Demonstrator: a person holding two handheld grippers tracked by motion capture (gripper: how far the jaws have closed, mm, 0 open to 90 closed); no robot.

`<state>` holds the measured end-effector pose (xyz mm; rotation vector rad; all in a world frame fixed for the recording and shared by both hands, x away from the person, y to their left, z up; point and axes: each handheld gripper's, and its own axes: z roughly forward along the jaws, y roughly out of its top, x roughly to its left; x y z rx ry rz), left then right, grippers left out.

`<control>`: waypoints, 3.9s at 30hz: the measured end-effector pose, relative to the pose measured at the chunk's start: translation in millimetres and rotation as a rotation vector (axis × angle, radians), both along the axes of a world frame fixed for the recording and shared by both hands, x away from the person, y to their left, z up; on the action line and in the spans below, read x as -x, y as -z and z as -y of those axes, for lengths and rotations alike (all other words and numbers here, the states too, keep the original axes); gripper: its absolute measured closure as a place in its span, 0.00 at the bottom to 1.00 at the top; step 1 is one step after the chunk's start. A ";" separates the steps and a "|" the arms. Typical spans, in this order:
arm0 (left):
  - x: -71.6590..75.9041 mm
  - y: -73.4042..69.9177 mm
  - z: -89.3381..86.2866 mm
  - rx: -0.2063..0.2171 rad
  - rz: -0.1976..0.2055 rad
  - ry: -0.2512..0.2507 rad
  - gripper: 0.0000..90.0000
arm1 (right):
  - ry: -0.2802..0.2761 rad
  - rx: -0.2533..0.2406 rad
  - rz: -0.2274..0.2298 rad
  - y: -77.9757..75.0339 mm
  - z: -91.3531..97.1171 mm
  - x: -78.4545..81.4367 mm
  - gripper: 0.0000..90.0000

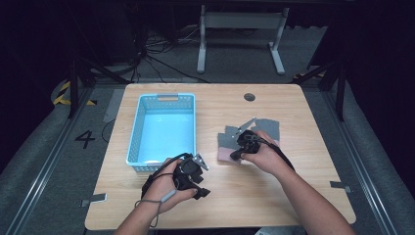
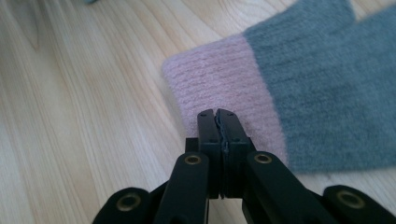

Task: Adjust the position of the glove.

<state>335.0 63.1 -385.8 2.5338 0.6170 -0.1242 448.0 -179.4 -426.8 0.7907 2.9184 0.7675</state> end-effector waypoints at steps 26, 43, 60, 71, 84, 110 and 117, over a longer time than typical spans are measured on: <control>-0.8 0.4 2.4 -0.004 -0.004 0.008 0.54 | 0.131 -0.011 0.020 -16.9 37.9 1.2 0.94; 0.0 -1.3 -1.4 0.005 0.003 0.005 0.54 | 0.339 -0.011 0.046 4.0 4.2 -28.5 0.58; 0.1 -0.2 0.7 0.004 -0.002 0.012 0.54 | 0.345 0.065 0.070 7.4 -2.5 -31.3 0.87; -2.2 -0.9 0.0 0.006 0.000 0.014 0.54 | 0.319 -0.025 0.080 -14.6 11.1 -25.1 0.96; -5.7 -1.6 8.4 0.006 0.001 0.037 0.54 | 0.255 -0.060 0.109 -51.3 36.5 0.7 0.95; -14.9 -2.6 27.3 0.014 0.018 0.094 0.53 | -0.138 -0.007 0.066 -34.0 52.4 56.6 0.95; -14.2 -2.7 27.1 0.012 0.011 0.093 0.54 | -0.166 0.019 0.043 -6.8 48.8 56.5 0.94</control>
